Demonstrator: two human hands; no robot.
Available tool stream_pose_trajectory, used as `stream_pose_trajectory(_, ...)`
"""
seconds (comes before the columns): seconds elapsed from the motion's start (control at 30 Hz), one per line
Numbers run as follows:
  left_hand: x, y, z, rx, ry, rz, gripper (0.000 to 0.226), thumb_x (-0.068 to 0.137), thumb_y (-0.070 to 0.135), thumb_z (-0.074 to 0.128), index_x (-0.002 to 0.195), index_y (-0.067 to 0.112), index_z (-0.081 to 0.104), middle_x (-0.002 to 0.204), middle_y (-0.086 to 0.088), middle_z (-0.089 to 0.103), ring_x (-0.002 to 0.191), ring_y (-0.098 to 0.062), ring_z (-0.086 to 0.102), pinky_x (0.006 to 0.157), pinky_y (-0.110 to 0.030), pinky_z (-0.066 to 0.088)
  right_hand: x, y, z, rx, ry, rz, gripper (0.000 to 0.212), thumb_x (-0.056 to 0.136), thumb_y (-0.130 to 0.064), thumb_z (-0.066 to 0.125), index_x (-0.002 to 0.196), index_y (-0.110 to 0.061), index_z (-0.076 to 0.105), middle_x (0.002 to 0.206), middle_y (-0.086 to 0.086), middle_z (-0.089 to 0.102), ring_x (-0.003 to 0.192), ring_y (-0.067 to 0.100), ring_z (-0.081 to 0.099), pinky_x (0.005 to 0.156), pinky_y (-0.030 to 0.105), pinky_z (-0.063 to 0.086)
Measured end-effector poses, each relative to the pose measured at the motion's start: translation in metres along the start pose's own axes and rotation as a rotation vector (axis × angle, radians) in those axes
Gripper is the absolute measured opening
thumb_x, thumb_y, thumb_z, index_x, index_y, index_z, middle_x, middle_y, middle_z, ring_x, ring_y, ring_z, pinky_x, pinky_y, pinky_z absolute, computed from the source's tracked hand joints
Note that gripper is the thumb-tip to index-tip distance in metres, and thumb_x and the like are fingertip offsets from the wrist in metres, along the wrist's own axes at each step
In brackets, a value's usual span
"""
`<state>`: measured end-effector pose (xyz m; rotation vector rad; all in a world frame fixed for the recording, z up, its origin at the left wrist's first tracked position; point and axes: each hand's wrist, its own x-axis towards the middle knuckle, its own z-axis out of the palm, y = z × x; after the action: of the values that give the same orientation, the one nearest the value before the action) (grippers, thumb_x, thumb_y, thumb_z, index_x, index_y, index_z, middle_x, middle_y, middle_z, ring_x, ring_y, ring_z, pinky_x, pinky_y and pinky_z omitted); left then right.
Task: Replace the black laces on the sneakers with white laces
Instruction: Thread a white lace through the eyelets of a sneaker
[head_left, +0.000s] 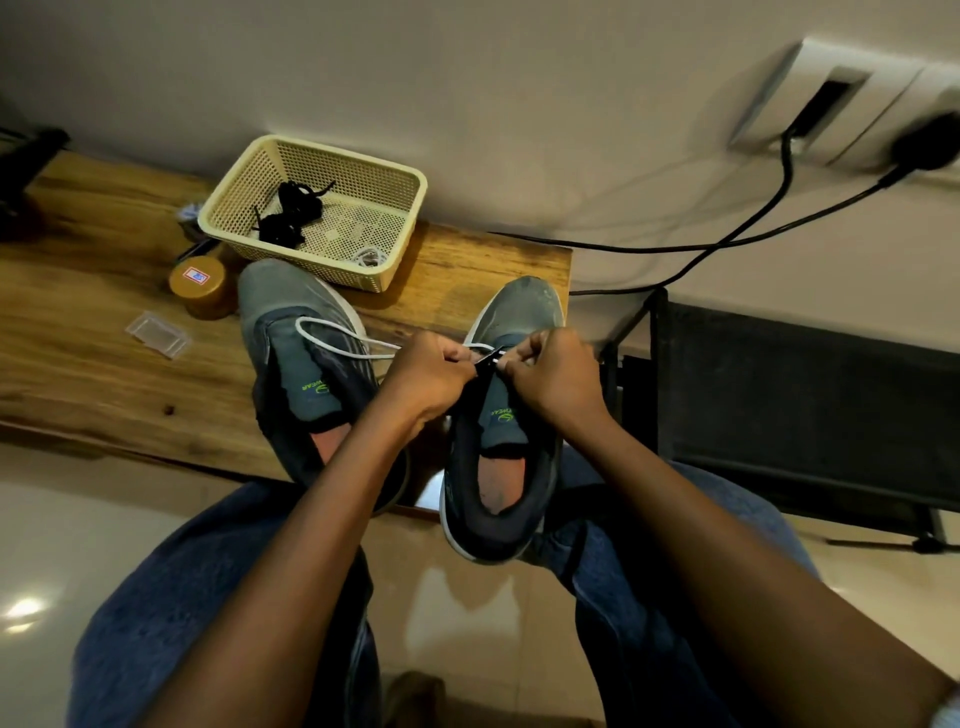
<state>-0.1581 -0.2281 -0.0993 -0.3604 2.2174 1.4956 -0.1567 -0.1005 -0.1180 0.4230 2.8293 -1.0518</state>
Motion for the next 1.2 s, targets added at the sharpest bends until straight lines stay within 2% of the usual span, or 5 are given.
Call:
stream_pose_trajectory(0.43,-0.004,0.000,0.000,0.015,0.001,0.039,0.024,0.091,0.000,0.053,0.108,0.005,0.069,0.089,-0.005,0.068,0.076,-0.011,0.060,0.065,-0.017,0.048,-0.012,-0.006,0.004,-0.069,0.037,-0.049,0.017,0.085,-0.014,0.060,0.071,-0.005,0.064,0.079,0.015,0.069,0.081,0.034,0.063,0.069,0.034,0.044)
stream_pose_trajectory(0.6,-0.004,-0.002,0.000,0.210,-0.004,0.100,0.025,0.091,0.009,0.053,0.106,0.017,0.070,0.102,-0.002,0.070,0.094,-0.020,0.064,0.085,-0.032,0.050,-0.014,-0.009,0.005,-0.140,0.029,-0.113,0.016,0.087,-0.013,0.057,0.072,-0.007,0.058,0.084,0.019,0.067,0.086,0.038,0.060,0.070,0.035,0.037)
stream_pose_trajectory(0.83,-0.012,0.004,-0.002,0.410,0.036,0.140,0.021,0.091,0.016,0.053,0.104,0.022,0.069,0.101,-0.004,0.068,0.094,-0.024,0.062,0.085,-0.039,0.052,-0.010,-0.011,0.002,-0.220,-0.031,-0.267,0.011,0.089,-0.008,0.057,0.084,-0.003,0.065,0.092,0.018,0.068,0.091,0.033,0.059,0.065,0.028,0.026)
stream_pose_trajectory(1.1,-0.004,-0.004,-0.006,-0.096,-0.002,0.014,0.024,0.099,0.007,0.044,0.099,0.004,0.068,0.076,-0.005,0.062,0.054,-0.010,0.057,0.052,-0.022,0.046,0.001,-0.007,-0.012,-0.100,-0.127,-0.199,0.004,0.082,-0.017,0.073,0.079,-0.014,0.073,0.084,0.007,0.072,0.082,0.021,0.065,0.070,0.029,0.047)
stream_pose_trajectory(1.2,0.001,-0.010,-0.003,-0.049,0.055,0.067,0.015,0.094,0.008,0.056,0.094,0.009,0.071,0.079,-0.004,0.068,0.049,-0.003,0.060,0.059,-0.028,0.051,0.001,-0.004,-0.013,-0.134,-0.083,-0.194,0.007,0.079,-0.019,0.076,0.080,-0.015,0.072,0.086,0.006,0.071,0.083,0.022,0.063,0.071,0.031,0.048)
